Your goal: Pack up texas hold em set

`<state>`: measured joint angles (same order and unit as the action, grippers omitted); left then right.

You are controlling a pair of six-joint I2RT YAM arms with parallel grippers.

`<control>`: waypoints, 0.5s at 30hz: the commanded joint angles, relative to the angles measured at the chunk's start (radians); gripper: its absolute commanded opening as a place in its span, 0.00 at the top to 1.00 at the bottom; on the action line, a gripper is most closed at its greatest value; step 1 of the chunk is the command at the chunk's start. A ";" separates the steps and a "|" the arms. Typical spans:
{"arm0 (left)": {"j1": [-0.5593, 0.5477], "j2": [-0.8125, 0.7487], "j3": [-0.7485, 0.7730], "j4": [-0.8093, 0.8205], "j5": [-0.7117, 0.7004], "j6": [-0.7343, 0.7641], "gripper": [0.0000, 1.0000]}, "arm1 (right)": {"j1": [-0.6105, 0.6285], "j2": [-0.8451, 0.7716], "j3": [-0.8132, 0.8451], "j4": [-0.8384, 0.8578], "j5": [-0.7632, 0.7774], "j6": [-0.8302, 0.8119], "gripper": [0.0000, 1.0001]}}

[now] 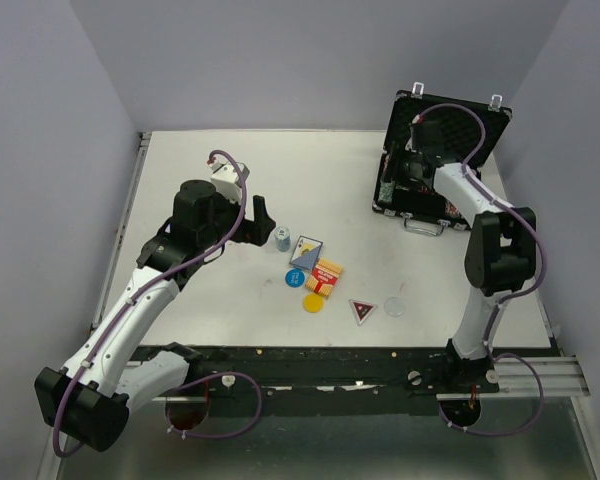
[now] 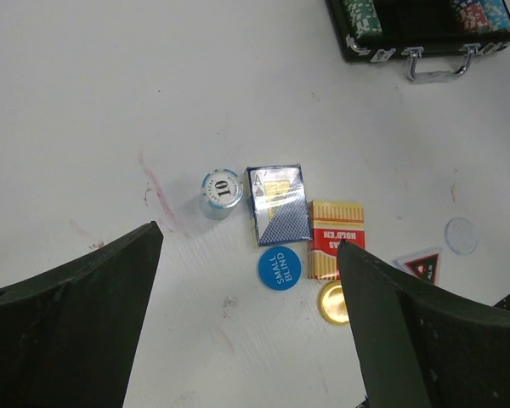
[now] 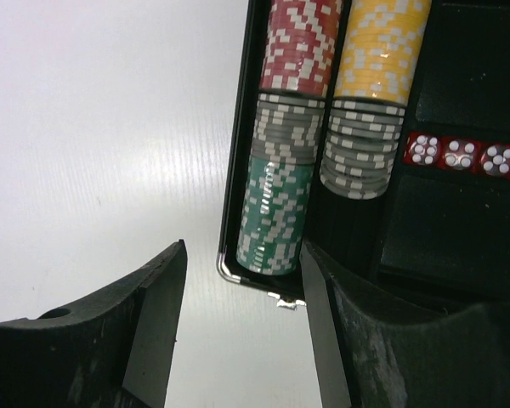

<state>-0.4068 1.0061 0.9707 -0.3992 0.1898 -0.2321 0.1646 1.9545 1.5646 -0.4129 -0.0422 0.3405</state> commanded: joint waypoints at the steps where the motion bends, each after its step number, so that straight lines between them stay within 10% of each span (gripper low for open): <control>1: 0.002 -0.012 0.003 0.013 -0.049 0.008 0.01 | 0.018 -0.109 -0.061 -0.017 -0.011 -0.040 0.37; 15: -0.047 0.201 0.075 -0.012 -0.162 -0.045 0.04 | 0.018 -0.517 -0.368 0.060 -0.053 -0.078 0.36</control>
<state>-0.4431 1.1252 0.9768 -0.3996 0.0643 -0.2424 0.1802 1.5192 1.2652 -0.3836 -0.0528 0.2916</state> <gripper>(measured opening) 0.970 0.639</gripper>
